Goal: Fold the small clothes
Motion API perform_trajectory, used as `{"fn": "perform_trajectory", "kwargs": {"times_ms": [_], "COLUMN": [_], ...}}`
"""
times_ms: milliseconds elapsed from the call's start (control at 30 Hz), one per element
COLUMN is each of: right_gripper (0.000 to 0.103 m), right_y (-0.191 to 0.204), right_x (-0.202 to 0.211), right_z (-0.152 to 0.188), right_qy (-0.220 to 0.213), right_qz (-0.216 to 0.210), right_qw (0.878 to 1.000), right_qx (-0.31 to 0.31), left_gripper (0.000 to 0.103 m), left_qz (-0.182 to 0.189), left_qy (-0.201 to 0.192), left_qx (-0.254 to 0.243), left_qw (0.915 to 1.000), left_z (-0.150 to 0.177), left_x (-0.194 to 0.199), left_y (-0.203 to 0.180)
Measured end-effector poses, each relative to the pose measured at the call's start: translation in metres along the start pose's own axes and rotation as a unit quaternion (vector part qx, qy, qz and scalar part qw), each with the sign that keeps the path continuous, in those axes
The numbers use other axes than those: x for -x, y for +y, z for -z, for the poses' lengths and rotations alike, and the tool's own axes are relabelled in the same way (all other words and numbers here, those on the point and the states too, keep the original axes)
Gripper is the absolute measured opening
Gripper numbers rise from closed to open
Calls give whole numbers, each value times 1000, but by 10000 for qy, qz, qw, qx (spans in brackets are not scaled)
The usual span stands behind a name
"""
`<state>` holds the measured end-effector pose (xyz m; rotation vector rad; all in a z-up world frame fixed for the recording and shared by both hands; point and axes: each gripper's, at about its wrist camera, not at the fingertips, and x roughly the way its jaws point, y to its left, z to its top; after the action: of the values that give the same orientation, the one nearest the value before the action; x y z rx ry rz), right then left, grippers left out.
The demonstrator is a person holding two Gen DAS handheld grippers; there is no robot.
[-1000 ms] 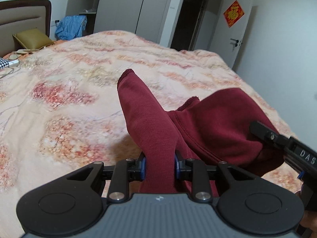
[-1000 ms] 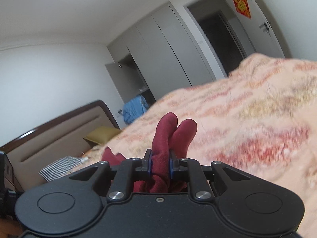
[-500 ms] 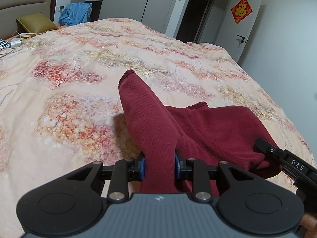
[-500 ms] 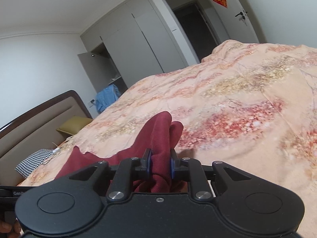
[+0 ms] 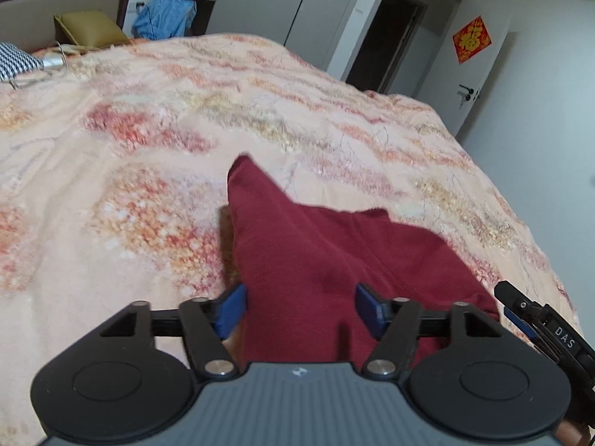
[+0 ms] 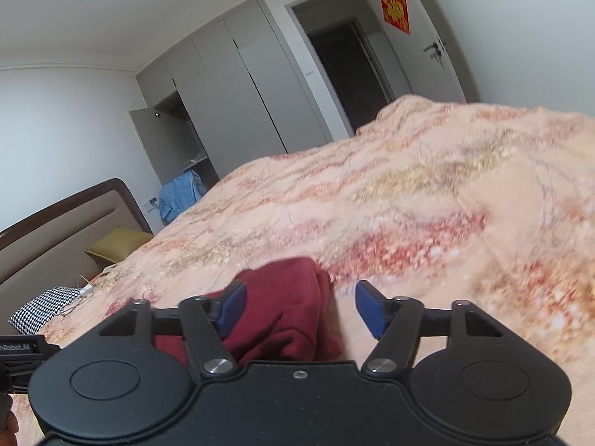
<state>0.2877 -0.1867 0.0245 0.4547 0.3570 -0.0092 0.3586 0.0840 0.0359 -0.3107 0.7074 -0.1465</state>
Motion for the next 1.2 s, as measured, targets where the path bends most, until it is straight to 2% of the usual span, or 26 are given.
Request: {"fn": "perform_trajectory", "kwargs": {"times_ms": [67, 267, 367, 633, 867, 1200], "right_gripper": [80, 98, 102, 102, 102, 102], "right_y": [5, 23, 31, 45, 58, 61], "right_x": [10, 48, 71, 133, 196, 267], "right_z": [-6, -24, -31, -33, -5, 44], "right_qy": [-112, -380, -516, -634, -698, -1095], "right_qz": [-66, -303, -417, -658, -603, -223], "right_qw": [9999, 9984, 9970, 9926, 9854, 9791], "right_qx": [62, 290, 396, 794, 1432, 1698], "left_gripper": [84, 102, 103, 103, 103, 103], "left_qz": [-33, -112, -215, -359, -336, -414], "left_qy": [-137, -583, -802, -1158, -1362, -1662], "left_qx": [-36, -206, -286, -481, -503, -565], "left_qw": [9999, 9980, 9961, 9915, 9888, 9836], "left_z": [-2, -6, -2, 24, 61, 138], "left_x": [14, 64, 89, 152, 191, 220], "left_y": [-5, -23, -31, -49, -57, -58]}}
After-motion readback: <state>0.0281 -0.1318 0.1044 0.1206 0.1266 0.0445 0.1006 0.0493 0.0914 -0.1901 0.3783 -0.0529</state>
